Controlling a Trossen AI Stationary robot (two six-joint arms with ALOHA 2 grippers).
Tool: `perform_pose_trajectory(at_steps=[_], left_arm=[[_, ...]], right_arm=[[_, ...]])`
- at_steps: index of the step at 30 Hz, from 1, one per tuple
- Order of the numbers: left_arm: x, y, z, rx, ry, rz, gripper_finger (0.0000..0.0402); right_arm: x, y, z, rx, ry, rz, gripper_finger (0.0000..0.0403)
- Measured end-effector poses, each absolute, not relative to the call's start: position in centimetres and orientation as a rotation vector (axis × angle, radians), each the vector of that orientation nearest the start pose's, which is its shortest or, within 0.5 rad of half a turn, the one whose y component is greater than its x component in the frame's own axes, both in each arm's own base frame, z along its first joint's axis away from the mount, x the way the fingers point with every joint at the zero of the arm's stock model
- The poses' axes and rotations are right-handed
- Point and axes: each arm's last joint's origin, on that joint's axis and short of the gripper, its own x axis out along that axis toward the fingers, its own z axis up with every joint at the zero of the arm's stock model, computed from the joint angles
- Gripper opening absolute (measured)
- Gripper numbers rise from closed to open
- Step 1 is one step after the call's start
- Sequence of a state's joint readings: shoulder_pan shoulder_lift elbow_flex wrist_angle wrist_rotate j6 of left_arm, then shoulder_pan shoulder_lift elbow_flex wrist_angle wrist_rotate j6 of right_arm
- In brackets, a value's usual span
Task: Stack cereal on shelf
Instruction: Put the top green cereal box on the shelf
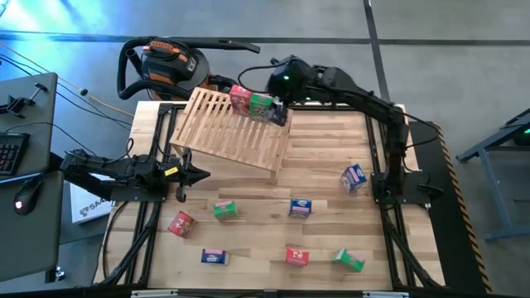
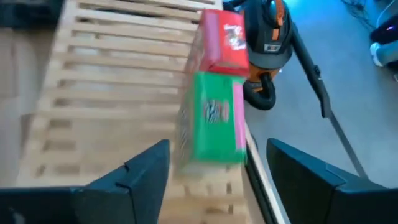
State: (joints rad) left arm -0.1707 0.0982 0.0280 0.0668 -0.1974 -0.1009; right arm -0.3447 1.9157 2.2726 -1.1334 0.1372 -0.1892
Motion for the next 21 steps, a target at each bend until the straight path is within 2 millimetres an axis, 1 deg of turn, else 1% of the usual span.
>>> perform_pose_trajectory(at_steps=[2, 5, 7, 10, 11, 12, 13, 17, 21], left_arm=[[10.1, -1.2, 17.2, -0.1, 0.001, 0.027, 0.0], [10.1, -1.2, 17.2, -0.101, 0.001, 0.027, 0.0], [10.1, -1.2, 17.2, -0.101, 0.001, 0.027, 0.0], [10.1, -1.2, 17.3, -0.103, -0.006, 0.026, 0.0], [10.1, -1.2, 17.2, -0.102, -0.005, 0.027, 0.0], [10.1, -1.2, 17.2, -0.102, -0.004, 0.027, 0.0], [10.1, -1.2, 17.2, -0.103, -0.005, 0.027, 0.0], [10.1, -1.2, 17.2, -0.104, -0.004, 0.027, 0.0], [10.1, -1.2, 17.2, -0.105, -0.005, 0.027, 0.0]], right_arm=[[35.3, -12.9, 42.9, -0.07, 0.859, -0.379, 0.0225], [34.3, -12.5, 42.2, -0.011, 0.97, -0.376, 0.0171], [34.5, -12.6, 41.2, 0.011, 1.01, -0.377, 0.0123], [35.1, -12.7, 39.1, 0.048, 1.071, -0.354, 0.0046], [35.3, -12.8, 38.4, 0.053, 1.078, -0.347, 0.0024], [35.6, -12.9, 37.7, 0.054, 1.079, -0.347, 0.0013], [35.9, -13.0, 37.1, 0.053, 1.073, -0.347, 0.001], [36.9, -13.4, 35.1, 0.053, 1.045, -0.352, 0.0025], [37.4, -13.7, 33.8, 0.058, 1.023, -0.363, 0.0016]])
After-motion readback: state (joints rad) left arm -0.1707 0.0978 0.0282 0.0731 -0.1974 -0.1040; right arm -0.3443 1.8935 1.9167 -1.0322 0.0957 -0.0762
